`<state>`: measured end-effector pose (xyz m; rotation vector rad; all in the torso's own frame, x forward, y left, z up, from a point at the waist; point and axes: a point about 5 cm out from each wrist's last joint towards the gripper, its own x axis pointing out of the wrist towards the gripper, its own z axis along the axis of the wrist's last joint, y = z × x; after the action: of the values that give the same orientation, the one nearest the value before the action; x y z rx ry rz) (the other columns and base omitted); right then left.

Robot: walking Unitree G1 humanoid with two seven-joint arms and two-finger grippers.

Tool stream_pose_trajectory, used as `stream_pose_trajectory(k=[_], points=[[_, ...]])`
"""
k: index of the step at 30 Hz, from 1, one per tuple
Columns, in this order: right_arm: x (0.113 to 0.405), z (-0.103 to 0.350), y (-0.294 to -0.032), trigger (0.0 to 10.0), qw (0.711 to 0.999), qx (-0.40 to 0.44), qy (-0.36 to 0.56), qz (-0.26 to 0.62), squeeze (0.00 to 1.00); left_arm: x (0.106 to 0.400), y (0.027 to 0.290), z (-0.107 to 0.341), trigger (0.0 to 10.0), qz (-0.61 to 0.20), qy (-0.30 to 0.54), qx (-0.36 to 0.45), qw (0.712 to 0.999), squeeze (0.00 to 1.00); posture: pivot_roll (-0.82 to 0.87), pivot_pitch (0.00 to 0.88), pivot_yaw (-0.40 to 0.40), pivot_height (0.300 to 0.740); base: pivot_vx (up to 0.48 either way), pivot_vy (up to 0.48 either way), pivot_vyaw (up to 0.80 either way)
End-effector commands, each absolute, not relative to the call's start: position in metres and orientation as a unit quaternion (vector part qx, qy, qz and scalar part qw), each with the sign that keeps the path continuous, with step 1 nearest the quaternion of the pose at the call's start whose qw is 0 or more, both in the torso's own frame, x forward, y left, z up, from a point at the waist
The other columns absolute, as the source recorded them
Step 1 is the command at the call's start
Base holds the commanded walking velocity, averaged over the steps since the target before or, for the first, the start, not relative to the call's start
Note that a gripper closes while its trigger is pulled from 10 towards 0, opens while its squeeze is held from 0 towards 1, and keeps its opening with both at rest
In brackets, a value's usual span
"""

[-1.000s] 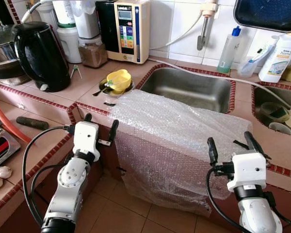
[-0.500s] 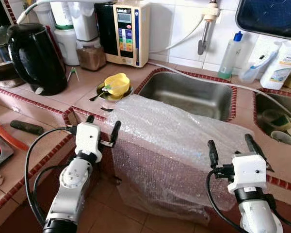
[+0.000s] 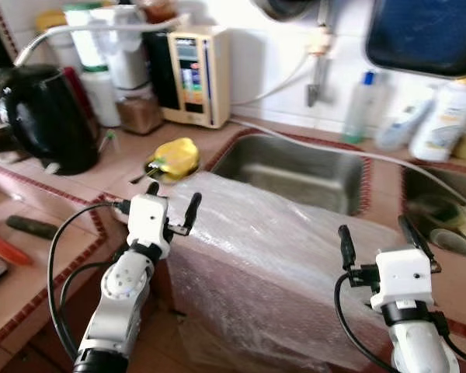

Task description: Kitchen organization

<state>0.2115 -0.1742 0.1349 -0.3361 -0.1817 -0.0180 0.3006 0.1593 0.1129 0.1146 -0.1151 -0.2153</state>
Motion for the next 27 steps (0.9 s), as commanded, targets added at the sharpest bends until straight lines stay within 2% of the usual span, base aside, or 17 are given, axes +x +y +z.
stream_pose_trajectory(k=[1,14,27], points=[[0.212,0.139,-0.177,10.0,0.980,-0.173,-0.098,-0.011,0.00,0.303,0.155,0.116,10.0,-0.112,-0.061,0.057,0.990,0.00,0.05,0.000,0.005,0.740,0.364,0.000,0.00],[0.211,0.138,-0.177,10.0,0.980,-0.176,-0.095,-0.009,0.00,0.302,0.154,0.115,10.0,-0.112,-0.060,0.055,0.990,0.00,0.04,0.000,0.007,0.740,0.358,0.000,0.00],[0.208,0.137,-0.176,10.0,0.979,-0.179,-0.095,-0.002,0.00,0.296,0.165,0.125,10.0,-0.076,-0.085,0.074,0.991,0.00,0.06,0.000,0.007,0.740,0.000,0.000,0.00]])
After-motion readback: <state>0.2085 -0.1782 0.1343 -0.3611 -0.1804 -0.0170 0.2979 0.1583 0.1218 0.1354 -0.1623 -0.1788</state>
